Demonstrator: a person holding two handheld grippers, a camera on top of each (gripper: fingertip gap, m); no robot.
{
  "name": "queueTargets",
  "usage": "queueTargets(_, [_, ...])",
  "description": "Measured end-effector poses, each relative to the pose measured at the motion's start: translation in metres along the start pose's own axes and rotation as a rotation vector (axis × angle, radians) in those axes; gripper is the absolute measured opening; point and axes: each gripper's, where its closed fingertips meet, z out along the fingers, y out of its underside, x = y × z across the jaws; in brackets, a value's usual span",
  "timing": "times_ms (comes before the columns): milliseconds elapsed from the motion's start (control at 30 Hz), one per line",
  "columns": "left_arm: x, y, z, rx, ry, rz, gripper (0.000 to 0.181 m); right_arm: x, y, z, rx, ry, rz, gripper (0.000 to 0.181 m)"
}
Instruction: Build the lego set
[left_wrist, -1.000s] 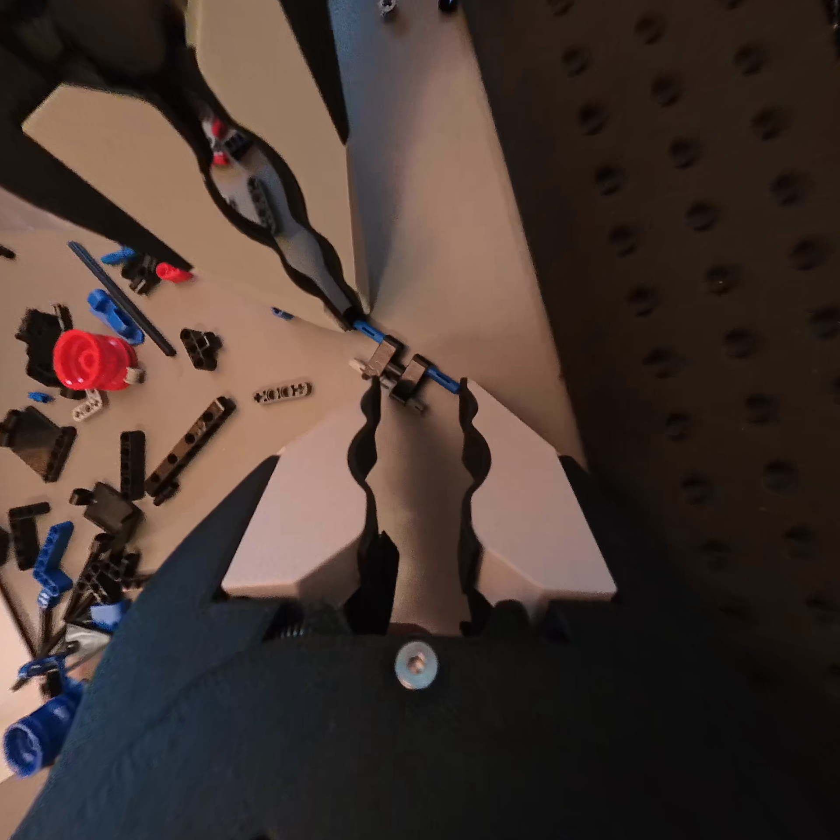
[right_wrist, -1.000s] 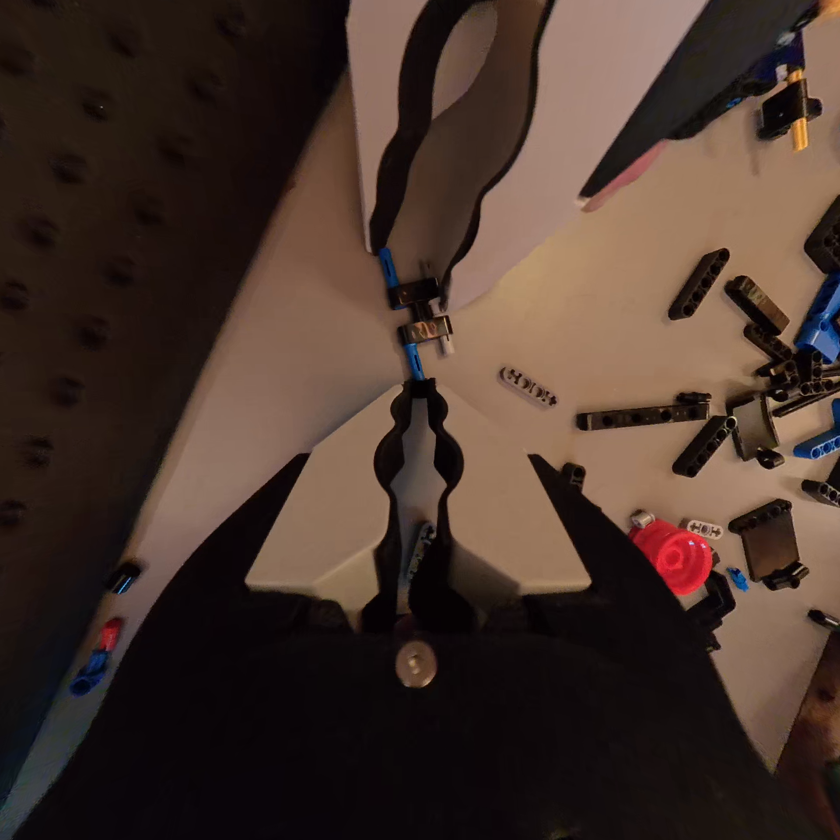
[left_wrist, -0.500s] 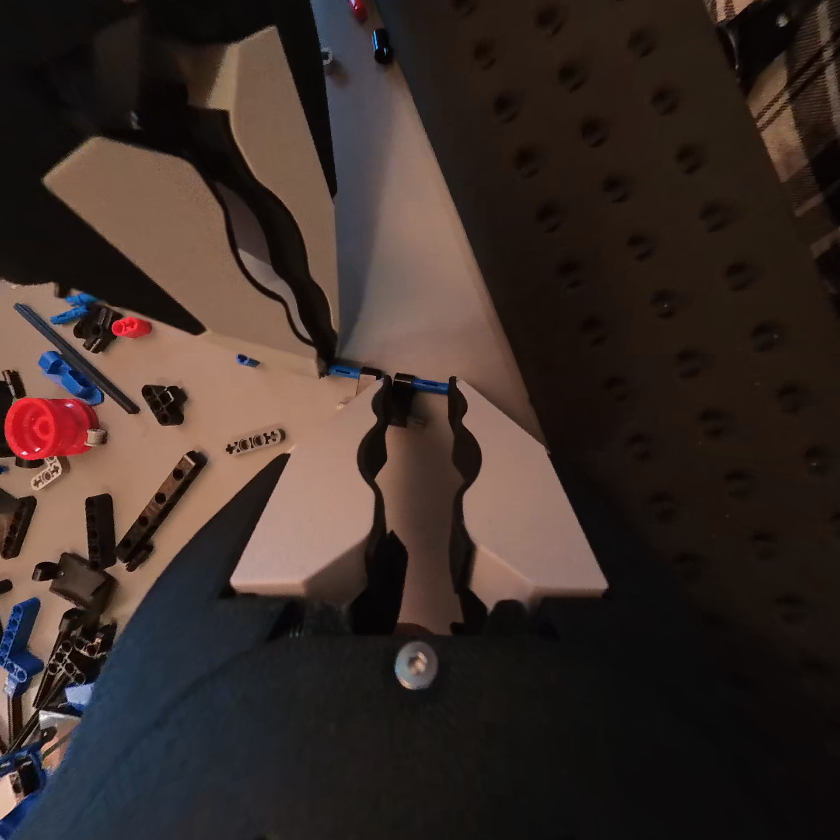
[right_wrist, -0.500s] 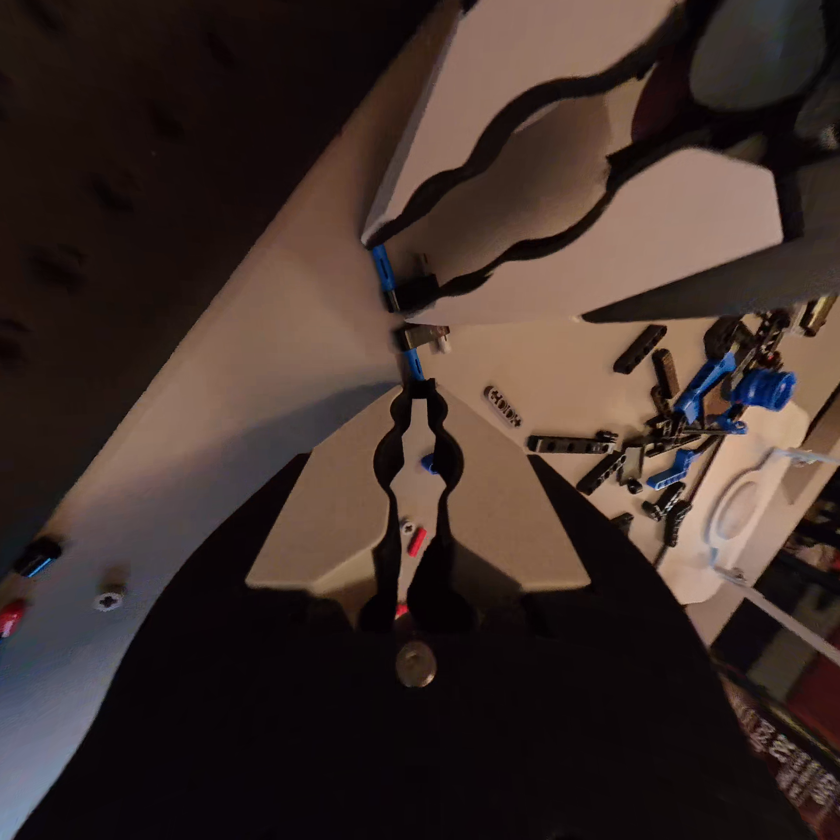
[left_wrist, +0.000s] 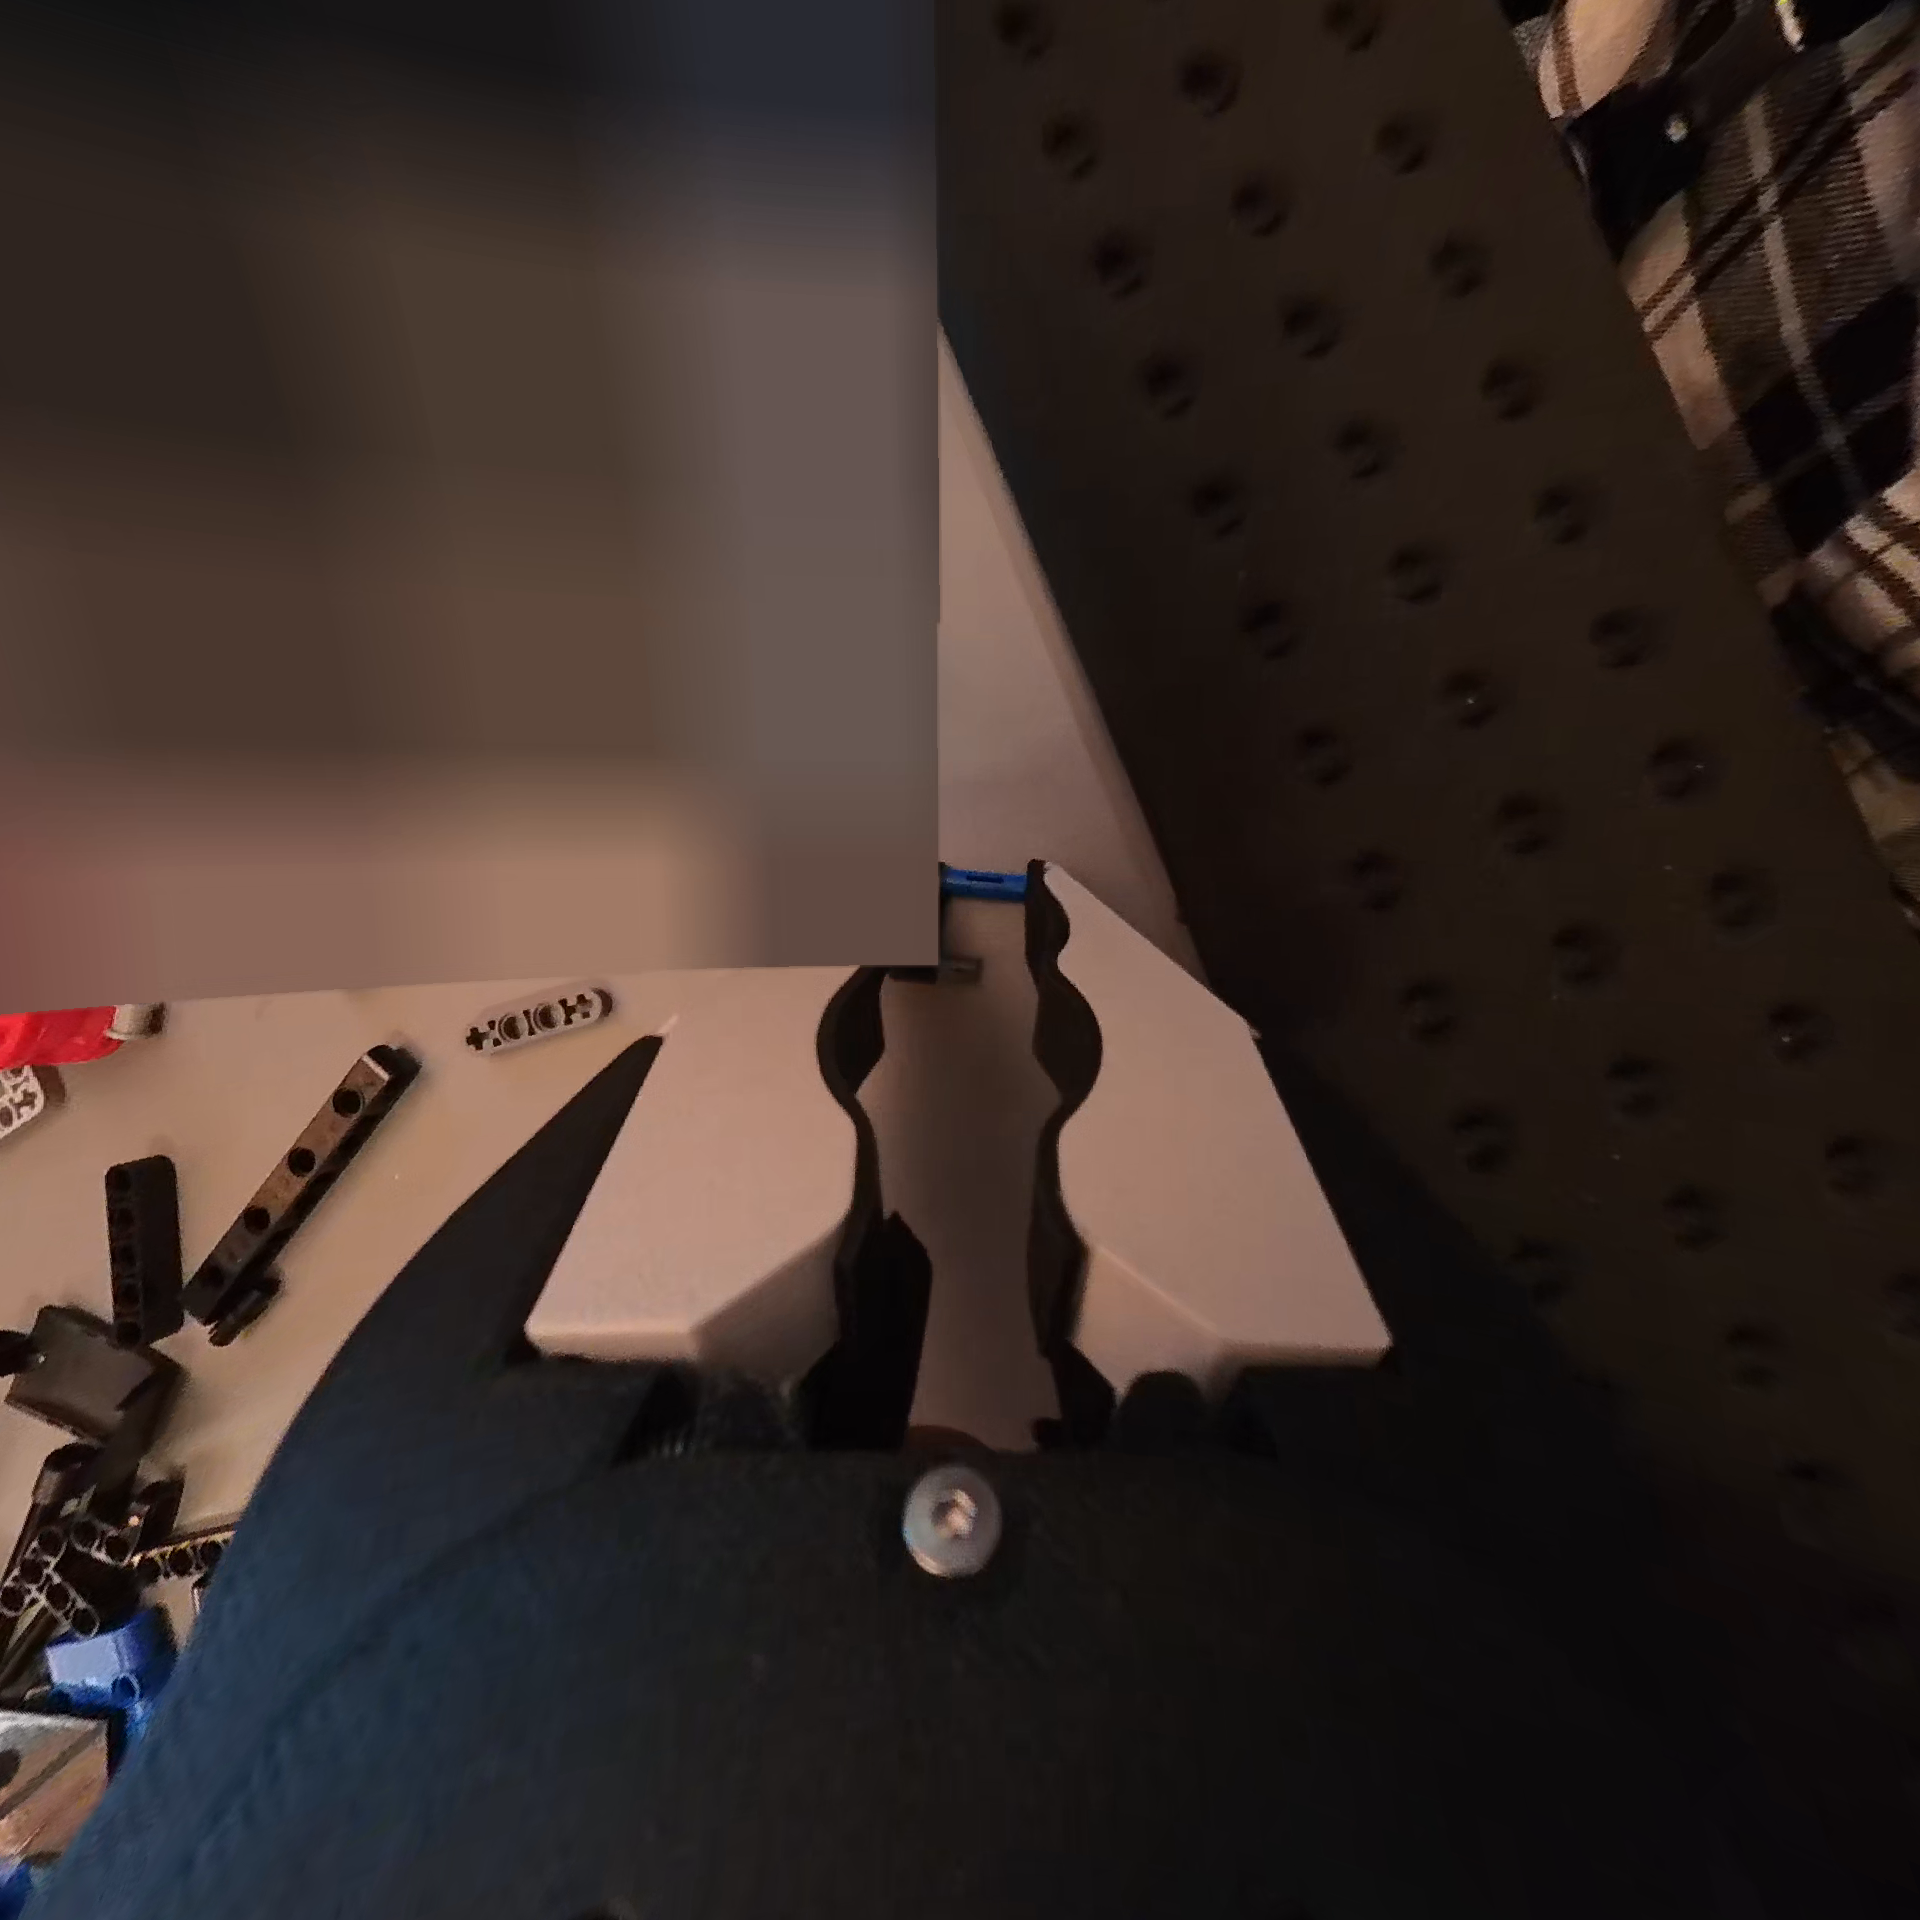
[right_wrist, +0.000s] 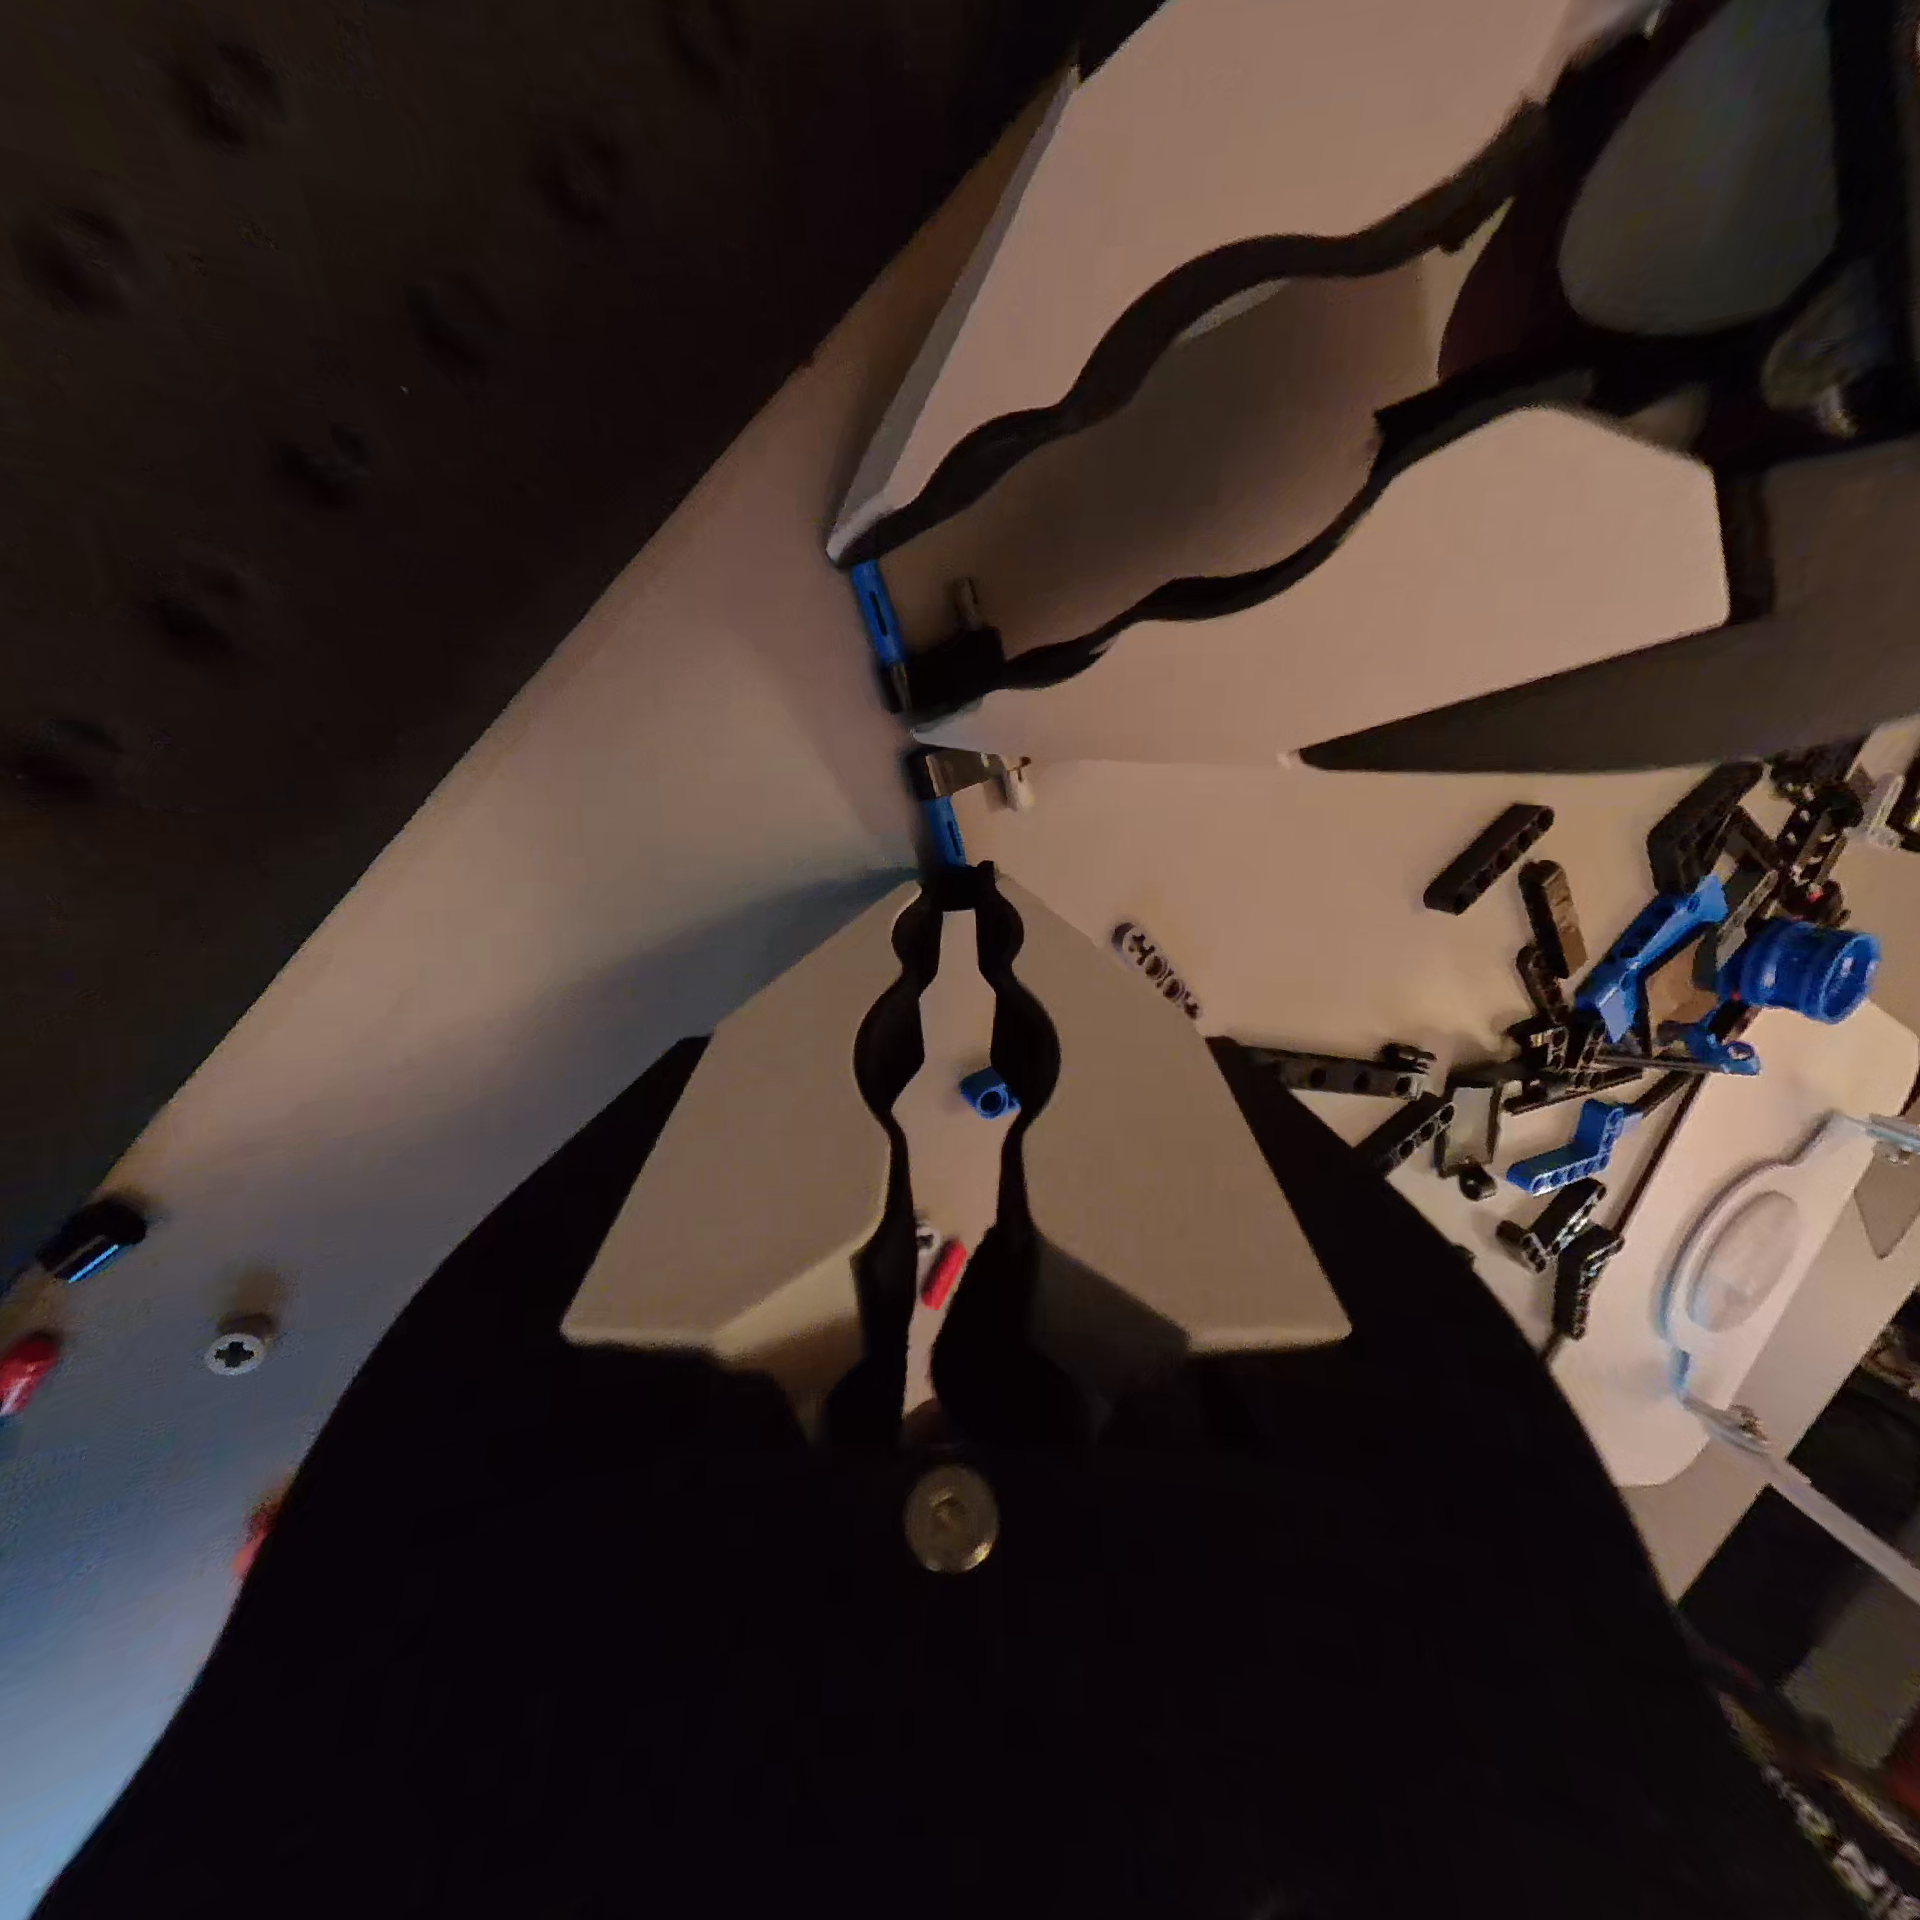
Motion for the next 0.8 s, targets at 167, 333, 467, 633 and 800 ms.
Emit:
queueTargets(167, [-0.009, 0.007, -0.007, -0.048, -0.125, 0.012, 0.018, -0.006, 0.001, -0.003, 0.011, 0.009, 0.12, 0.004])
queueTargets(333, [-0.012, 0.004, -0.011, -0.035, -0.193, -0.021, 0.014, -0.011, 0.0, -0.005, 0.038, 0.032, 0.251, 0.004])
queueTargets(467, [-0.02, 0.006, -0.013, -0.011, -0.295, -0.065, 0.017, -0.012, 0.0, -0.005, 0.049, 0.023, 0.31, 0.004])
queueTargets(633, [-0.018, 0.007, -0.006, -0.021, -0.318, -0.071, 0.013, -0.013, -0.004, -0.005, 0.086, 0.025, 0.361, 0.004])
queueTargets(800, [-0.022, 0.008, -0.004, -0.027, -0.341, -0.074, 0.011, -0.015, -0.006, -0.005, 0.099, 0.016, 0.389, 0.004])
